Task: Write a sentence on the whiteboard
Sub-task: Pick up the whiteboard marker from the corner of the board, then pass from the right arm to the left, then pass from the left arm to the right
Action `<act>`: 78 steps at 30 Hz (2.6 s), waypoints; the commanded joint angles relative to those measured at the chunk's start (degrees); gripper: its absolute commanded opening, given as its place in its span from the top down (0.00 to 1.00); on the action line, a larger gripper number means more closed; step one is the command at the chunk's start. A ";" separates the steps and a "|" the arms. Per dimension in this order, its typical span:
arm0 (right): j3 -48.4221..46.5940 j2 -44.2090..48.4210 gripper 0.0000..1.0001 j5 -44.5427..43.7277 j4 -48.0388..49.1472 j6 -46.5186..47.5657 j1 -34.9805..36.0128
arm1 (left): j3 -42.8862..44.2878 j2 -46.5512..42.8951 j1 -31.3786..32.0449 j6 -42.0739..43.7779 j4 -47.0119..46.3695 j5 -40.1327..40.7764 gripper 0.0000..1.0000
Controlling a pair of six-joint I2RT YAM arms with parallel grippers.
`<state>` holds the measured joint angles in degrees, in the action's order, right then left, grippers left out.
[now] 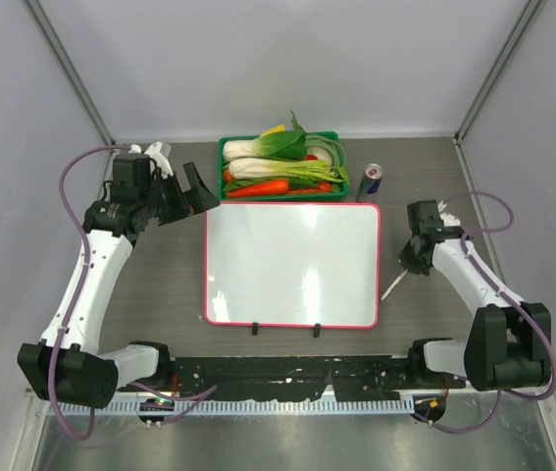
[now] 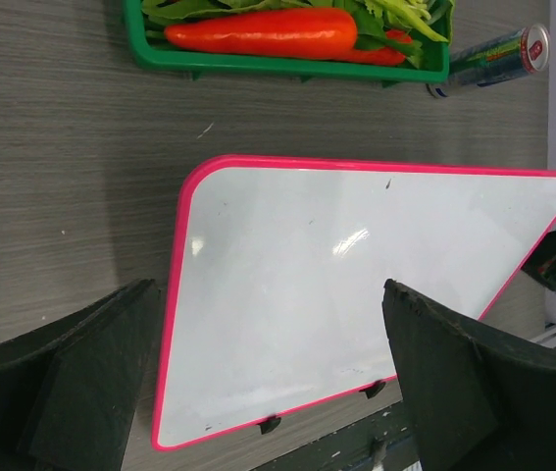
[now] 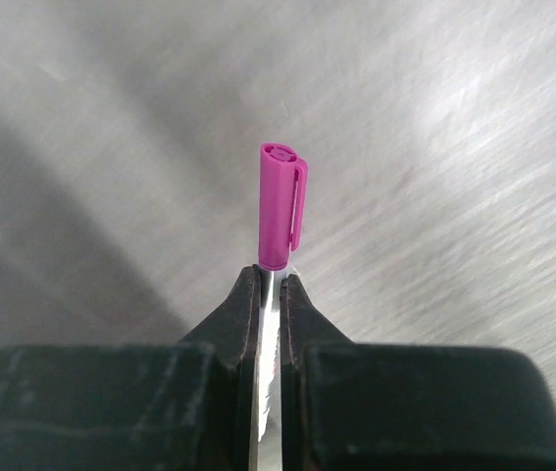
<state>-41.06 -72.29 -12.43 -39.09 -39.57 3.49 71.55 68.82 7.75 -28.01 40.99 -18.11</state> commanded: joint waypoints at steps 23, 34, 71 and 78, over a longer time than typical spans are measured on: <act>-28.99 6.12 0.99 20.86 22.63 5.83 18.54 | -3.18 -0.71 10.07 -11.63 -27.37 -26.19 0.00; -33.21 -3.99 0.99 26.66 33.37 0.82 26.40 | -2.03 9.66 18.88 -15.58 -36.41 -26.54 0.17; -23.46 2.86 0.02 43.52 47.33 -4.54 23.14 | 4.30 9.50 20.64 -8.03 -24.82 -33.30 1.00; -20.20 -1.62 0.36 55.48 58.06 -11.84 23.15 | 4.83 9.23 20.73 -6.53 -22.89 -37.08 1.00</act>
<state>-62.19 -71.88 34.39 10.04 -46.89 26.52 74.46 79.44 28.49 -36.29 16.60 -50.59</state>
